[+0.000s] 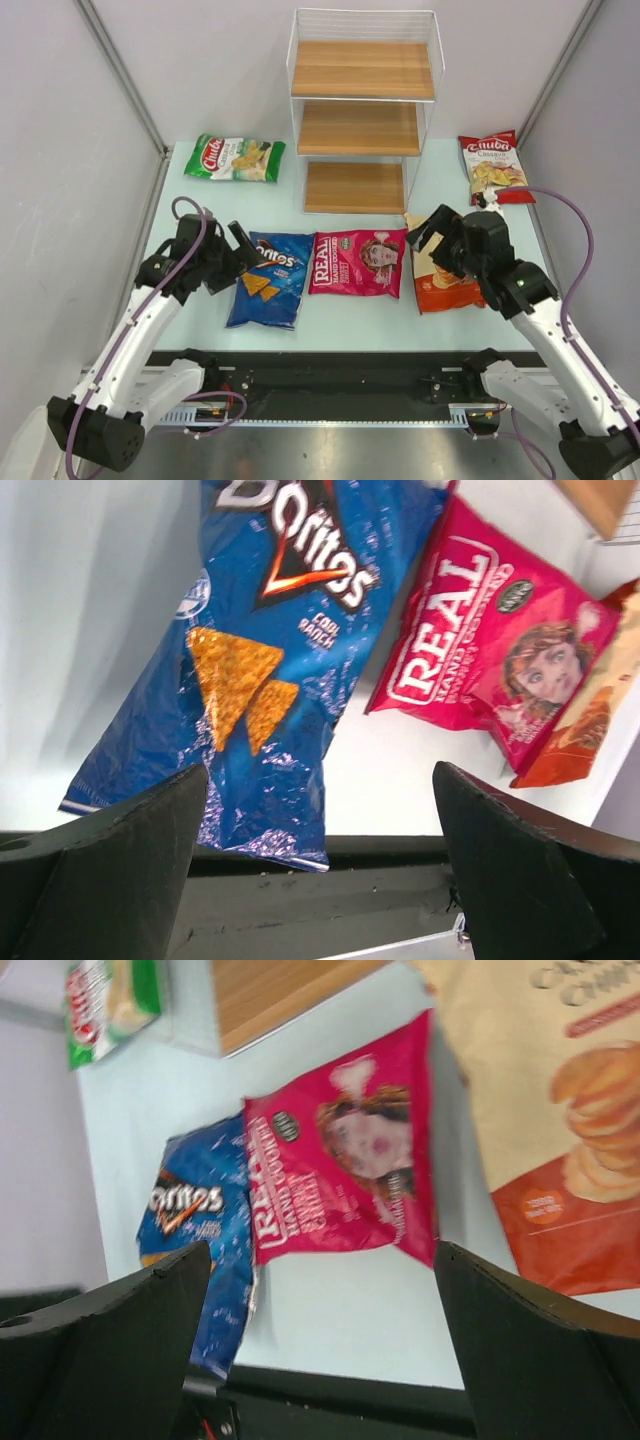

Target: Place and organize the chips bags onto the shelf

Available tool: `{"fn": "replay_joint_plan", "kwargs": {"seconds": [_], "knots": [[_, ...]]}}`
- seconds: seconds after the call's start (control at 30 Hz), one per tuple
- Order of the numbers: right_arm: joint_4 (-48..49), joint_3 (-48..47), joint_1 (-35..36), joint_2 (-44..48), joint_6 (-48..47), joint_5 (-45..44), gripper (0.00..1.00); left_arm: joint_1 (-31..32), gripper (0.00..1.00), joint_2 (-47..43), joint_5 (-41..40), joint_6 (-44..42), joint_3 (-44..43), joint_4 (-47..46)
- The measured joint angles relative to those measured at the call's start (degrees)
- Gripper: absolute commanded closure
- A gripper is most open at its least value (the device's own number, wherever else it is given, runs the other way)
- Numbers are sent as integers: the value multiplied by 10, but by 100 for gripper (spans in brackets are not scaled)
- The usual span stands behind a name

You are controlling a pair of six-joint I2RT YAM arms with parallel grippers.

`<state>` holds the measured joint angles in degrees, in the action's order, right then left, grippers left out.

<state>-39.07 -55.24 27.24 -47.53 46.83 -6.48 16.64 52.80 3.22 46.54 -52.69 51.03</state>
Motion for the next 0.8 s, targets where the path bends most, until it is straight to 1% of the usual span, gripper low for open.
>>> {"fn": "replay_joint_plan", "kwargs": {"seconds": [0.17, 0.27, 0.37, 0.4, 0.47, 0.53, 0.63, 0.7, 0.8], "knots": [[-24, 11, -101, -39, 24, 4, 0, 0, 0, -52, 12, 0, 22, -33], [-59, -15, -155, -79, 24, -9, 0, 0, 0, -74, 26, 5, 38, -59], [-68, -53, -197, -123, 13, -32, 0, 0, 0, -84, 41, 11, 65, -78], [-66, -60, -211, -131, 10, -37, 0, 0, 0, -84, 44, 13, 71, -79], [-50, -64, -264, -142, 9, -32, 0, 0, 0, -81, 48, 16, 80, -81], [-39, -64, -334, -158, 15, -14, 0, 0, 0, -80, 50, 19, 82, -81], [-23, -64, -440, -212, 22, 15, 0, 0, 0, -84, 51, 21, 83, -82], [-18, -66, -478, -257, 20, 28, 0, 0, 0, -89, 51, 21, 83, -81], [3, -68, -506, -327, 17, 49, 0, 0, 0, -94, 51, 21, 83, -81]]}}
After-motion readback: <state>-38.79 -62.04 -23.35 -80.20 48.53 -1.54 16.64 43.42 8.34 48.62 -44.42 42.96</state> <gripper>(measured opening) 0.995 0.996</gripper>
